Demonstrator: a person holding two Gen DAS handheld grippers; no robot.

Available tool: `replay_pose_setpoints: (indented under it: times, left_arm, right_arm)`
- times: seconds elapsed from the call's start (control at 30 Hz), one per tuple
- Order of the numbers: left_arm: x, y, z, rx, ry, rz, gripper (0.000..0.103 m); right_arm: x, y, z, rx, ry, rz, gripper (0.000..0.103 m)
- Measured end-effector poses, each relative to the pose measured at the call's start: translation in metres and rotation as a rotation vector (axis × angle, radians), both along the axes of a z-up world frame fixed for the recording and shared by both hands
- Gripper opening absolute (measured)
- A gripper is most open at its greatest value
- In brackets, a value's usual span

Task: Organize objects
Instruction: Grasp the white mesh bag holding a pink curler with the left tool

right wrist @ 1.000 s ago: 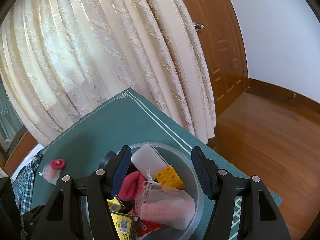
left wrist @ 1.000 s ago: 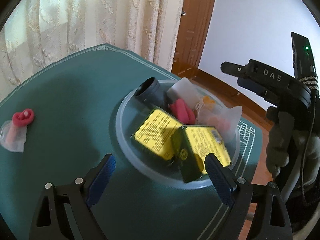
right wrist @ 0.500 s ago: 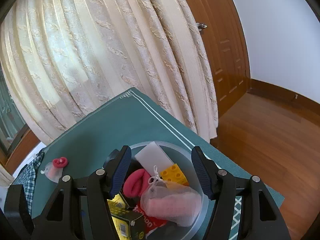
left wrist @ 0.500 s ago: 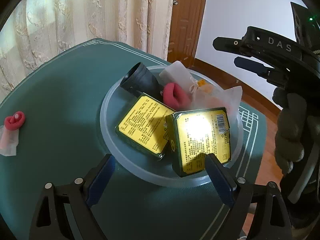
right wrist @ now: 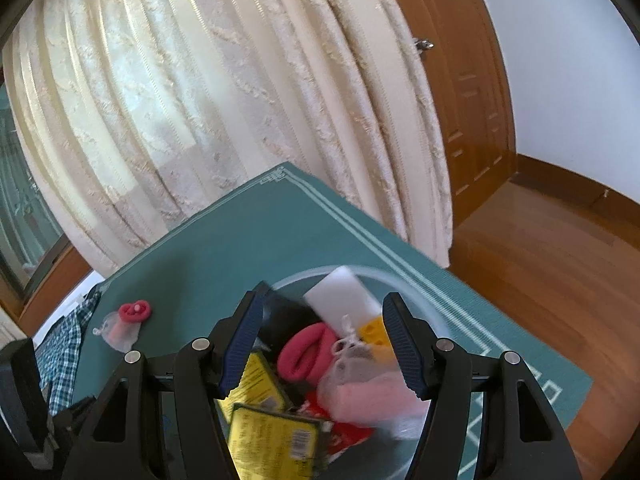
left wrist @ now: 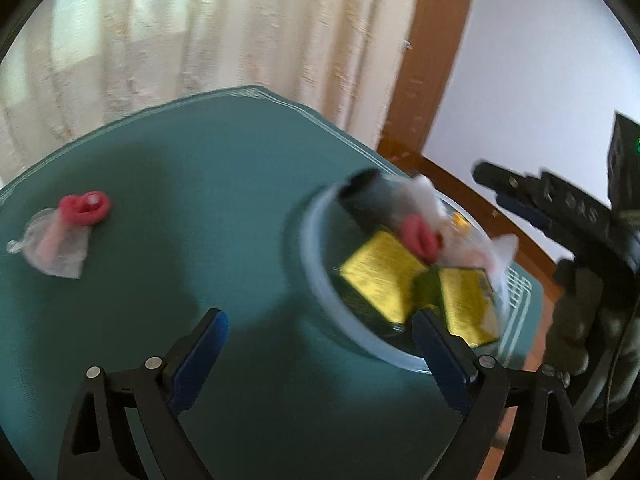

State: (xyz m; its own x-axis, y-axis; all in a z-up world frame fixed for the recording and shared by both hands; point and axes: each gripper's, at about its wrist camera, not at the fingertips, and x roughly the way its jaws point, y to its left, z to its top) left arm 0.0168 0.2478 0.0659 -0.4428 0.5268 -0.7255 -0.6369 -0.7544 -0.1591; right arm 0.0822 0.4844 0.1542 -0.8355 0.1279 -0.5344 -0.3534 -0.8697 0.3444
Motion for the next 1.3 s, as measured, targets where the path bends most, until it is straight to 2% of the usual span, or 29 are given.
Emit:
replay_pose_setpoints:
  times: [0.2, 0.37, 0.57, 0.8, 1.07, 1.3]
  left_arm:
    - [-0.032, -0.047, 0.002, 0.002, 0.028, 0.174, 0.096]
    - [-0.07, -0.093, 0.002, -0.061, 0.089, 0.352, 0.096]
    - [-0.102, -0.14, 0.002, -0.093, 0.128, 0.472, 0.096]
    - [-0.133, -0.156, -0.003, -0.126, 0.155, 0.515, 0.096]
    - [-0.165, -0.16, -0.023, -0.175, 0.111, 0.527, 0.096]
    - [-0.185, -0.165, -0.031, -0.181, 0.077, 0.53, 0.096]
  right_arm:
    - [-0.014, -0.032, 0.009, 0.007, 0.013, 0.084, 0.064]
    - [-0.031, -0.071, 0.01, 0.009, 0.013, 0.192, 0.066]
    - [-0.055, -0.115, 0.006, 0.0, -0.005, 0.306, 0.066]
    - [-0.083, -0.151, -0.005, -0.011, -0.044, 0.373, 0.066]
    - [-0.116, -0.18, -0.017, -0.016, -0.088, 0.397, 0.066]
    - [-0.139, -0.193, -0.025, -0.033, -0.124, 0.412, 0.066]
